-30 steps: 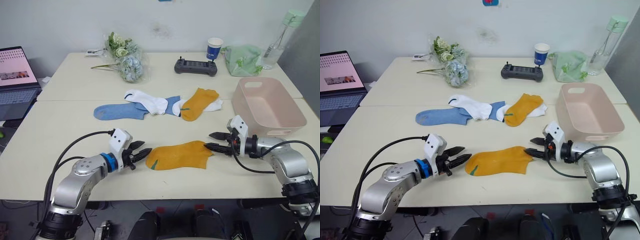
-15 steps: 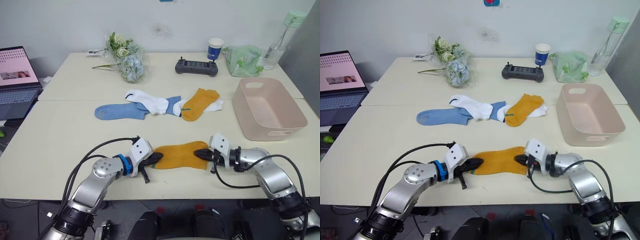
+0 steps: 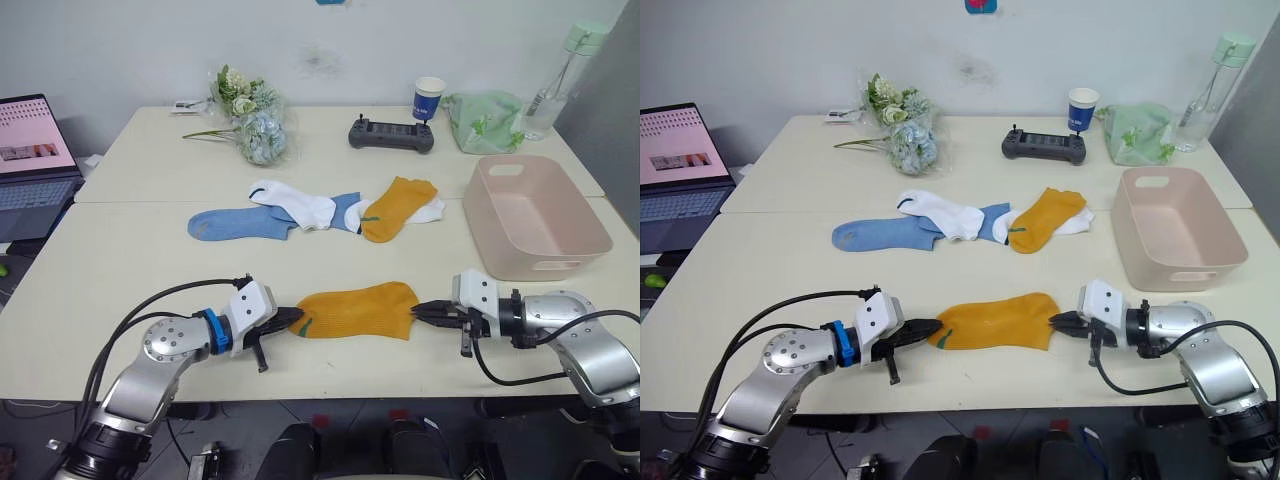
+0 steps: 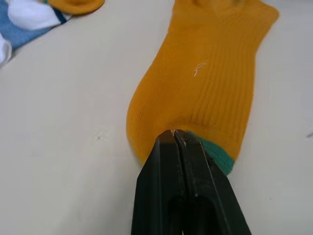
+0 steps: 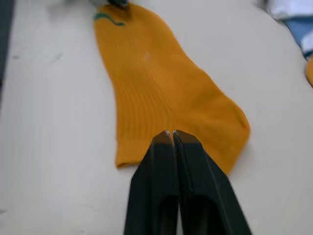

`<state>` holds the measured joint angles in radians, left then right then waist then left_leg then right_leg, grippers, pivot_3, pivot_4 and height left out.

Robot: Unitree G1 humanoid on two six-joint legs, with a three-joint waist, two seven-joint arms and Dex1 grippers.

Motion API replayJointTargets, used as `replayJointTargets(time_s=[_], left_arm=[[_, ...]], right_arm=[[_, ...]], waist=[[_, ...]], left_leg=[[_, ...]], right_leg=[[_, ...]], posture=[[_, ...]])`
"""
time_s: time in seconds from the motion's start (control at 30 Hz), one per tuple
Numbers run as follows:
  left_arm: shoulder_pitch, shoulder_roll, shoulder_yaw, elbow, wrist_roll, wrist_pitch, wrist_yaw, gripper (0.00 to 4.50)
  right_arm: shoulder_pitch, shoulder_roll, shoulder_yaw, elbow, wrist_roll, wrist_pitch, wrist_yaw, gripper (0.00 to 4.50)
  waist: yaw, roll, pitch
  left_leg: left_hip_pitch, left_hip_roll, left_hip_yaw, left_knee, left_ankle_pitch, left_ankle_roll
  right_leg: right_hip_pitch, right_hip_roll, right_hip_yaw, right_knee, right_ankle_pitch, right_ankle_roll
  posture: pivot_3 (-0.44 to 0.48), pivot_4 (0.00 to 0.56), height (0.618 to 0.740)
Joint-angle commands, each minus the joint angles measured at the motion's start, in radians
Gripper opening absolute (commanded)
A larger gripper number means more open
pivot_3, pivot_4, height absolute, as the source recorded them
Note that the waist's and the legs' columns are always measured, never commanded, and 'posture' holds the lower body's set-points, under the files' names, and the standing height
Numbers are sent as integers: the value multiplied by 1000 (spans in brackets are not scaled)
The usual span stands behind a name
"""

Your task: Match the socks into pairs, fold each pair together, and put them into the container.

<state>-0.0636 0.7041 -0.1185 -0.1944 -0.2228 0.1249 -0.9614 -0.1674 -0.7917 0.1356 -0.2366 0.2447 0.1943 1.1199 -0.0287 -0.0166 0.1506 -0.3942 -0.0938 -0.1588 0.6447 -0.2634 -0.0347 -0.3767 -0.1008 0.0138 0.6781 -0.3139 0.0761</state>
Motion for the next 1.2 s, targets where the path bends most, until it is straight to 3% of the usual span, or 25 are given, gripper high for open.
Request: replayJointTargets(time_s=[0.03, 0.2, 0.27, 0.43, 0.53, 0.77, 0.8, 1.1, 1.2], left_arm=[[10, 24, -4, -34, 2, -99, -66, 892], [0, 21, -78, 43, 141, -225, -56, 2524], [-11, 11, -95, 77, 178, -250, -39, 3165], [-17, -1, -118, 121, 234, -262, -9, 3165], [-17, -11, -112, 121, 229, -232, 6, 2291], [-26, -5, -113, 115, 215, -205, -9, 73], [-27, -5, -113, 114, 212, -204, -12, 0], [2, 10, -103, -3, 129, -149, -67, 0], [47, 31, -53, -144, -47, 40, -96, 0]], right_arm=[[9, -9, 21, 6, -25, -138, 58, 1640], [-9, 14, 84, 104, -101, -241, 69, 3428], [-21, 23, 102, 142, -130, -272, 63, 3476], [-50, 44, 139, 201, -183, -299, 46, 3476], [-65, 68, 138, 218, -179, -307, 34, 2888], [-87, 81, 131, 224, -180, -299, 34, 456], [-88, 84, 126, 217, -172, -288, 35, 99], [-51, 19, 99, 26, -16, -114, 131, 41], [-28, -40, 58, -127, 140, 87, 157, 41]], waist=[[0, 0, 0], [0, 0, 0], [0, 0, 0], [0, 0, 0], [0, 0, 0], [0, 0, 0], [0, 0, 0], [0, 1, 0], [-1, 1, 1]], left_leg=[[0, 0, 0, 0, 0, 0], [0, 0, 0, 0, 0, 0], [1, 0, 0, 0, 0, 0], [4, 0, 0, 0, 0, 0], [6, 0, 0, -1, 0, 1], [6, 0, 0, -1, -1, 1], [6, 0, 0, -1, -1, 1], [6, 0, 0, -1, -1, 2], [4, 0, -1, -1, -2, 3]], right_leg=[[0, 0, 0, 0, 0, 0], [1, 0, 0, 0, 0, 0], [1, 0, 0, 0, 0, 0], [5, 0, 0, 0, 0, 0], [6, 0, 0, 0, 0, 0], [5, 1, 0, 0, 0, 0], [5, 1, 0, 0, 0, 0], [5, 1, 1, 0, 0, 0], [3, 1, 1, 0, 0, 0]], posture=[[0, 150, 740], [0, 150, 740], [0, 150, 740], [0, 150, 740], [0, 150, 740], [0, 150, 740], [0, 150, 740], [0, 150, 740], [0, 150, 740]])
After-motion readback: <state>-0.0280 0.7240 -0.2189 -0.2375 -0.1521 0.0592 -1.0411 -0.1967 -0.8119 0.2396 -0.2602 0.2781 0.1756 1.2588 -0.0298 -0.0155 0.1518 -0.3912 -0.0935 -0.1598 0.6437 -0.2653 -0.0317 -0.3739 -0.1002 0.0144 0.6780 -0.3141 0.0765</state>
